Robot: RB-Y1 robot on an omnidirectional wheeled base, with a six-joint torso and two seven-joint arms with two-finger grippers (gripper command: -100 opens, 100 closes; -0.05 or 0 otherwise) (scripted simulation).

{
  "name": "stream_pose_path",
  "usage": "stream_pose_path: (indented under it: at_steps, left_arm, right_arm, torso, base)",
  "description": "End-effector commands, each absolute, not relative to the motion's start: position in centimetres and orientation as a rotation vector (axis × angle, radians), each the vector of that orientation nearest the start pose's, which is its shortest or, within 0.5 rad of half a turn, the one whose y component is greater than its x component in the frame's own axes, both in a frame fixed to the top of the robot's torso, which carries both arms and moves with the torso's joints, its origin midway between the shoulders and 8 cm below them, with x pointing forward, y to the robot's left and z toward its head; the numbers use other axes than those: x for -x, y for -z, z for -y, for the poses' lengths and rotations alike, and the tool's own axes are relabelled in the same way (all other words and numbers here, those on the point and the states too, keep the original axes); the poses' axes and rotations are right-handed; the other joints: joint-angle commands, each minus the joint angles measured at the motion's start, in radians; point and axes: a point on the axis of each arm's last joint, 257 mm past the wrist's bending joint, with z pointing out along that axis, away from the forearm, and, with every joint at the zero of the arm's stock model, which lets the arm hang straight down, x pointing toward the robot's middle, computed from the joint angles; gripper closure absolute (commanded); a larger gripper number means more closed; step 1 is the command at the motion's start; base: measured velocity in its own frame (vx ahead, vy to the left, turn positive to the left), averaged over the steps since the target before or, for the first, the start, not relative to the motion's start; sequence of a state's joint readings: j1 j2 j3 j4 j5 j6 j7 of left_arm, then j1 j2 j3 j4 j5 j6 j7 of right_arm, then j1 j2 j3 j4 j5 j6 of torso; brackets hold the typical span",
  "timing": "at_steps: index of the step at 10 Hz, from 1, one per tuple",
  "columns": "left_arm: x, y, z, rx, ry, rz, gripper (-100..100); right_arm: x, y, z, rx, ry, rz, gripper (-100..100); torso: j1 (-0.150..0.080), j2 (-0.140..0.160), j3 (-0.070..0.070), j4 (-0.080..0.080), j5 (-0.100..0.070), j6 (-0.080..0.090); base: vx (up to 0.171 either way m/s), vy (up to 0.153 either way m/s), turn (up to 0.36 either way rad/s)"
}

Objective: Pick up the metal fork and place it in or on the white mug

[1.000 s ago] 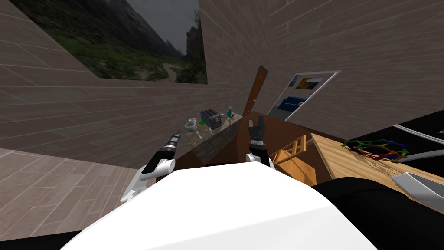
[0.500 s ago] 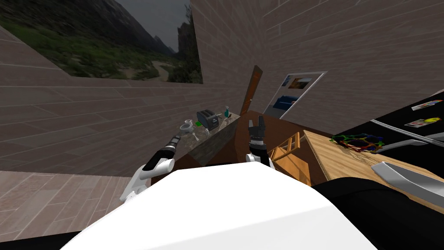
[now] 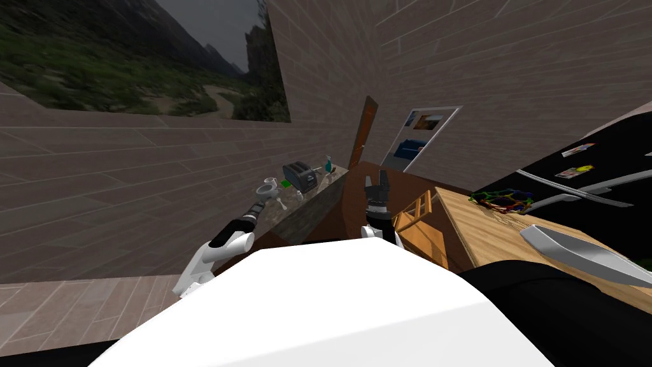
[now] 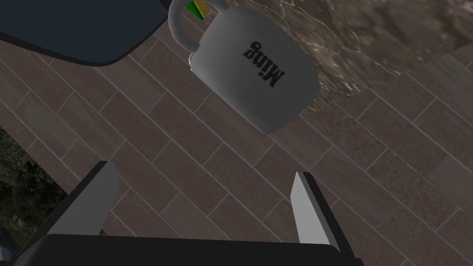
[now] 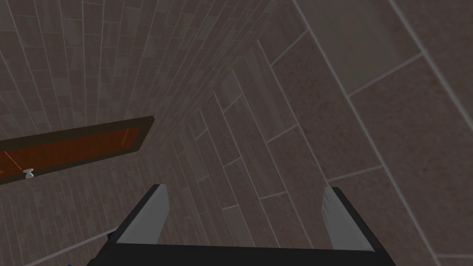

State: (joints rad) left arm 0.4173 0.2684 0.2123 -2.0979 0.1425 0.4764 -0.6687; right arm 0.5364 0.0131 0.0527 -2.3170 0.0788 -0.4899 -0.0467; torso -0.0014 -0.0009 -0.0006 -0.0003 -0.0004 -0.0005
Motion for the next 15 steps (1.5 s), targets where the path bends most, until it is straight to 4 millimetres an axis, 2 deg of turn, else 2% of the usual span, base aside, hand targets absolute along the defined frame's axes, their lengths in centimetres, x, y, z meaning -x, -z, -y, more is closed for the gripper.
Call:
stream_pose_path:
  at_steps: [1, 6, 15]
  left_arm:
    - [-40.0, 24.9, -43.0, 0.865, 0.221, -1.724, -100]
    - [-38.7, 28.0, -44.9, 0.877, 0.111, -1.859, -100]
    - [-35.7, 32.0, -48.3, 0.875, -0.074, -2.083, -100]
  right_arm:
    - [-33.9, -2.7, 25.7, -0.648, -1.334, -0.64, 0]
    - [-33.9, -2.7, 25.7, -0.648, -1.334, -0.64, 0]
    - [-33.9, -2.7, 25.7, -0.648, -1.334, -0.64, 0]
  torso:
    - [0.0, 0.0, 0.0, 0.0, 0.0, 0.0]
    - [0.0, -0.001, -0.001, 0.0, 0.0, -0.001]
    - [0.0, 0.0, 0.0, 0.0, 0.0, 0.0]
  base:
    - [0.035, -0.019, -0.216]
    - [0.038, -0.016, -0.118]
    - [0.03, -0.012, -0.119]
